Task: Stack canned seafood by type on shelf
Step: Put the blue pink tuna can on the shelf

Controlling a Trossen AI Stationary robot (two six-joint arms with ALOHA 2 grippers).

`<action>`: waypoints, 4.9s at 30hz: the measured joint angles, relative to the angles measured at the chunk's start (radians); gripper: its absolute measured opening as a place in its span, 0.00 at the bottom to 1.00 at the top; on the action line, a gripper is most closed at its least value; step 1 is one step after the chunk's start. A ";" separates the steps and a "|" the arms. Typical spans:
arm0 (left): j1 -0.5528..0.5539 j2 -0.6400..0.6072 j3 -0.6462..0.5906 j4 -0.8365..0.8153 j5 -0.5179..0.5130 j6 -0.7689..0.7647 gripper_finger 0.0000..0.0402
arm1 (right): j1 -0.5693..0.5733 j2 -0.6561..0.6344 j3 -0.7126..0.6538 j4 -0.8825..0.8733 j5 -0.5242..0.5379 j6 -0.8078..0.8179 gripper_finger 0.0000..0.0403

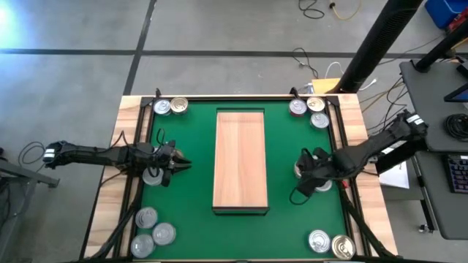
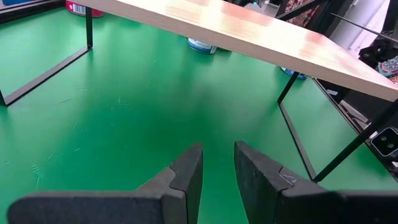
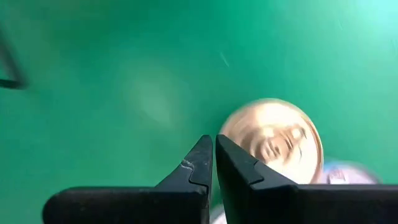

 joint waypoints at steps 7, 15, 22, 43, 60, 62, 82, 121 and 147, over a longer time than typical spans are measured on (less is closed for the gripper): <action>0.000 0.000 0.000 0.000 0.000 0.000 0.19 | 0.000 0.109 0.005 -0.046 0.103 0.097 0.03; 0.000 0.000 0.000 0.000 0.000 0.000 0.19 | -0.033 0.240 -0.010 -0.065 0.090 0.102 0.03; 0.000 0.000 0.000 0.019 -0.006 0.040 0.19 | -0.007 0.280 -0.009 -0.045 -0.052 0.065 0.03; -0.001 0.003 0.000 0.324 0.000 0.005 0.19 | 0.420 0.247 0.076 0.074 -0.173 0.263 0.03; -0.308 0.099 0.000 0.616 -0.161 -0.011 0.19 | 0.467 0.465 0.076 0.610 -0.038 0.160 0.03; -0.425 0.141 0.000 0.626 -0.295 0.011 0.19 | 0.467 0.473 0.074 0.682 -0.024 0.115 0.03; -1.135 1.038 0.480 0.622 -1.217 -0.038 0.19 | 0.495 0.374 0.073 0.613 0.043 -0.052 0.24; -0.888 1.694 1.337 0.346 -0.958 0.099 0.37 | 0.547 0.637 0.290 0.453 -0.040 -0.092 0.63; -0.802 1.757 1.471 -0.057 -0.785 -0.157 0.41 | 0.607 0.840 0.432 0.543 0.300 -0.041 0.79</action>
